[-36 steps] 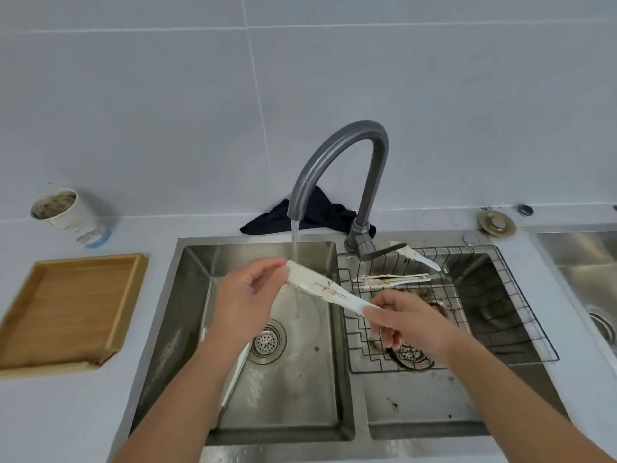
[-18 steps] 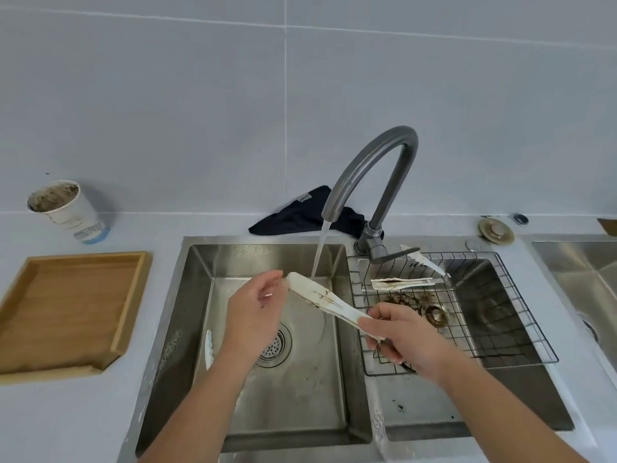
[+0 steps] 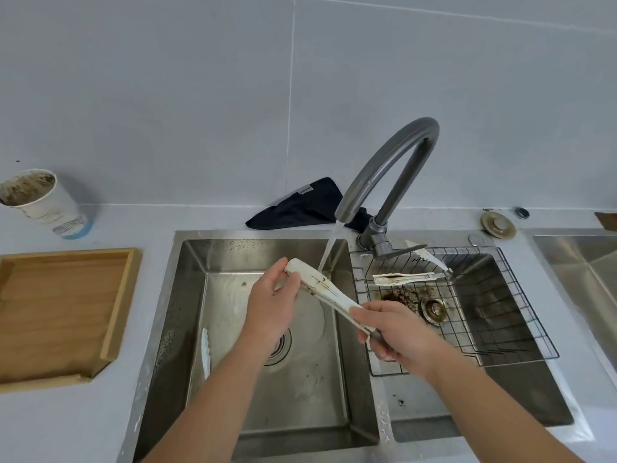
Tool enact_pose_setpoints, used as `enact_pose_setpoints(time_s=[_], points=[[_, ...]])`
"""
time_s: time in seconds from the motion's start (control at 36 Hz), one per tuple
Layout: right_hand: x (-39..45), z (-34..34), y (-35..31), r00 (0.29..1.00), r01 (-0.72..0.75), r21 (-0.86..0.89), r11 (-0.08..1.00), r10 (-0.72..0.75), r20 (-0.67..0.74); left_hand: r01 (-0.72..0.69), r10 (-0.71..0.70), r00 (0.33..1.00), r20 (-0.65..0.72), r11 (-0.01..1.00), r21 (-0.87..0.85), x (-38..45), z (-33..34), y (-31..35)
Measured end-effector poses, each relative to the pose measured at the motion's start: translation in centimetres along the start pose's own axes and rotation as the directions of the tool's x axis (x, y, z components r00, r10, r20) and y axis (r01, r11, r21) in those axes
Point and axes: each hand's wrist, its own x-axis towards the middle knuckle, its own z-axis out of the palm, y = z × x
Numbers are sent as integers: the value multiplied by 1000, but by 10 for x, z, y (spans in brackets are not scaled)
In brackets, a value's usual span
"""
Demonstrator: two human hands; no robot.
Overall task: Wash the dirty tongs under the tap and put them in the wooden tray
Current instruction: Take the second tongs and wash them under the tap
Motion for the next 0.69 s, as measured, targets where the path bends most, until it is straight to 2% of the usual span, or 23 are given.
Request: enact_pose_setpoints(time_s=[0.22, 0.36, 0.58, 0.69], points=[[21, 10, -4, 996, -58, -46, 997, 55, -65, 106, -108, 992, 70, 994, 27, 28, -4, -25], [37, 16, -9, 990, -111, -78, 991, 104, -98, 181, -178, 982, 70, 982, -51, 42, -2, -34], [62, 22, -13, 981, -145, -133, 980, 125, -148, 268, -247, 941, 233, 961, -63, 45, 14, -35], [67, 21, -12, 982, -150, -147, 978, 130, -140, 257, -232, 952, 200, 961, -106, 51, 23, -39]])
